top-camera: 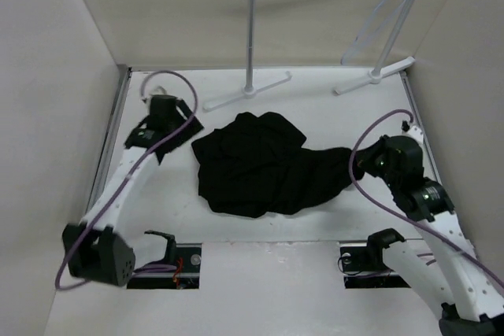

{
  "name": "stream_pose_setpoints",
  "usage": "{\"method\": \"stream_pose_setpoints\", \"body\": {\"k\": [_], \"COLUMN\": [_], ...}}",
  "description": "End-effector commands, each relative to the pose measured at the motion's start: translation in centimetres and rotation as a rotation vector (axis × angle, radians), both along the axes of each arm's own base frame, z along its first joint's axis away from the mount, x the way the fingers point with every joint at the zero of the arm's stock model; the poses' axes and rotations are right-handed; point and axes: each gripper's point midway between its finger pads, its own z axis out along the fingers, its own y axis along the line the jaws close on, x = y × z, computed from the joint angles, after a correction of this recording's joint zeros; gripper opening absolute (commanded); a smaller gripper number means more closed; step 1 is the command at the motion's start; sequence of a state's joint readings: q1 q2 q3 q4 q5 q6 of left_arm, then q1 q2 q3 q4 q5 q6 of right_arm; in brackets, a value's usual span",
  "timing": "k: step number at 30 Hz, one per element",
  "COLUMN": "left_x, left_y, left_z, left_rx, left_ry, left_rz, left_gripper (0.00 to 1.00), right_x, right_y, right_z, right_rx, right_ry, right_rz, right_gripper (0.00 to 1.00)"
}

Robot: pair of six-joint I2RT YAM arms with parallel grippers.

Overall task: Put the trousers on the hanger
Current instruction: Flatten out the trousers at the center of the board.

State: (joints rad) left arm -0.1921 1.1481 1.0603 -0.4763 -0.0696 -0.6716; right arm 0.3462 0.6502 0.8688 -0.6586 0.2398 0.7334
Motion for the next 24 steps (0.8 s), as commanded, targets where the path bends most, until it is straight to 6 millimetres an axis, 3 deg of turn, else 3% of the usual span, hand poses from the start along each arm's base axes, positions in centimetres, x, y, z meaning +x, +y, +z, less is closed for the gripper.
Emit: {"method": "stream_pose_setpoints", "body": {"k": [1, 5, 7, 8, 9, 10, 11, 12, 15, 18, 21, 22, 23, 24], "left_x": [-1.7, 0.1, 0.5, 0.7, 0.7, 0.8, 1.0, 1.4, 3.5, 5.9, 7.6, 7.7, 7.7, 7.4], "left_y": [-3.6, -5.7, -6.2, -6.1, -6.0, -5.3, -4.7, -4.4, -2.3, 1.2, 5.1, 6.4, 6.5, 7.2], "left_z": [-8.4, -11.0, -12.5, -13.8, -14.0, -14.4, -14.1, -13.0, -7.0, 0.8, 11.0, 15.6, 16.4, 19.6], "left_rx": [0.082, 0.053, 0.051, 0.069, 0.073, 0.089, 0.093, 0.082, 0.047, 0.004, -0.037, -0.051, -0.054, -0.057], "left_ry": [0.202, 0.194, 0.222, 0.249, 0.254, 0.261, 0.249, 0.213, 0.066, -0.076, -0.251, -0.327, -0.342, -0.398], "left_rz": [-0.135, -0.165, -0.173, -0.162, -0.158, -0.127, -0.091, -0.067, 0.009, 0.103, 0.186, 0.211, 0.215, 0.229], "left_gripper": [0.72, 0.77, 0.71, 0.53, 0.47, 0.26, 0.15, 0.11, 0.05, 0.03, 0.02, 0.02, 0.02, 0.02], "right_x": [-0.3, -0.4, -0.8, -1.1, -1.2, -1.3, -1.4, -1.4, -0.9, 1.1, 3.6, 4.1, 4.2, 4.0], "right_y": [-1.0, -0.3, 0.3, 0.6, 0.6, 0.7, 0.7, 0.7, 1.4, 3.7, 5.6, 6.2, 6.3, 6.5], "right_z": [-5.1, -5.5, -5.9, -6.0, -6.1, -6.1, -6.1, -6.2, -6.3, -3.2, 4.4, 8.7, 10.6, 13.4], "right_rx": [0.080, 0.094, 0.089, 0.093, 0.092, 0.092, 0.091, 0.091, 0.091, 0.077, 0.023, 0.003, -0.002, -0.007], "right_ry": [0.130, 0.114, 0.116, 0.112, 0.111, 0.106, 0.102, 0.100, 0.105, 0.053, -0.089, -0.170, -0.209, -0.265], "right_rz": [-0.072, -0.029, -0.004, 0.011, 0.012, 0.014, 0.014, 0.019, 0.043, 0.131, 0.207, 0.229, 0.238, 0.252], "right_gripper": [0.04, 0.04, 0.04, 0.04, 0.05, 0.05, 0.05, 0.05, 0.05, 0.04, 0.04, 0.04, 0.04, 0.04]}}
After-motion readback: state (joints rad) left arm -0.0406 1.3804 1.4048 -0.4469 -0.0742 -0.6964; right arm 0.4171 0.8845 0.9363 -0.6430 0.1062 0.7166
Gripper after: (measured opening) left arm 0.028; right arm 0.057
